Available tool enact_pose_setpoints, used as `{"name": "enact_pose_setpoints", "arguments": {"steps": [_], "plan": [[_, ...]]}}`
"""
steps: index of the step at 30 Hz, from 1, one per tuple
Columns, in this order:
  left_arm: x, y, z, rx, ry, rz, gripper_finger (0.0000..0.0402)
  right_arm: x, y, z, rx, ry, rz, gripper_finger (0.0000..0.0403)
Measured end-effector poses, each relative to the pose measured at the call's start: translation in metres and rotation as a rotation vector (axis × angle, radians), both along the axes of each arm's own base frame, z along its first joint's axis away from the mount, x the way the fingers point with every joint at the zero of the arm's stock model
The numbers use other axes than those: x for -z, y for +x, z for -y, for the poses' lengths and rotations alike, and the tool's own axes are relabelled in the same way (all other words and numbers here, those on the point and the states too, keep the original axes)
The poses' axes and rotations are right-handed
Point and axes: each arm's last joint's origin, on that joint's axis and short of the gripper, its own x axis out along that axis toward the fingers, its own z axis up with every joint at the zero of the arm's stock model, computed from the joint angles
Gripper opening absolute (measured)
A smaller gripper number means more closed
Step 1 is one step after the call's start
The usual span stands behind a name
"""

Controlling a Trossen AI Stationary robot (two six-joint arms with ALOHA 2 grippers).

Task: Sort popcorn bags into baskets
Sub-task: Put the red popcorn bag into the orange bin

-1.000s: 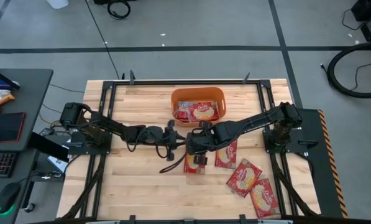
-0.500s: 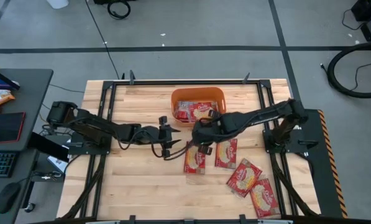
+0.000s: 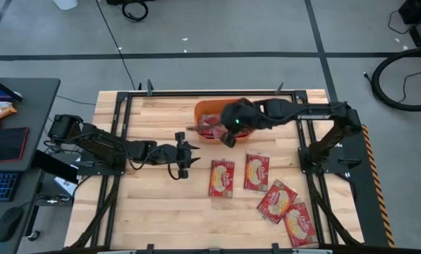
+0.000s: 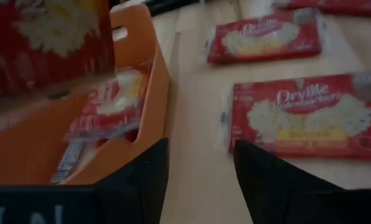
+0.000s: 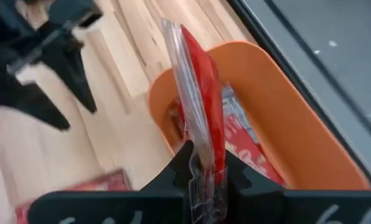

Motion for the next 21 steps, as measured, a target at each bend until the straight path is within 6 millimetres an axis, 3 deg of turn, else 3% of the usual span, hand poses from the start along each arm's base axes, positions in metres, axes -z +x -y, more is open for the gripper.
{"name": "enact_pose_setpoints", "arguments": {"steps": [6,14,21], "plan": [[0.002,-0.001,0.000,0.000,0.001,-0.014,0.0185,0.030,0.007,0.042,0.079,0.129,0.106,0.0031],[0.003,-0.002,0.000,-0.001,-0.001,-0.023,0.0185,0.075,-0.012,0.102,0.276,0.327,0.155,0.0035],[0.003,-0.002,0.000,-0.001,0.000,-0.030,0.0185,0.090,-0.031,0.122,0.328,0.414,0.075,0.0102]]}}
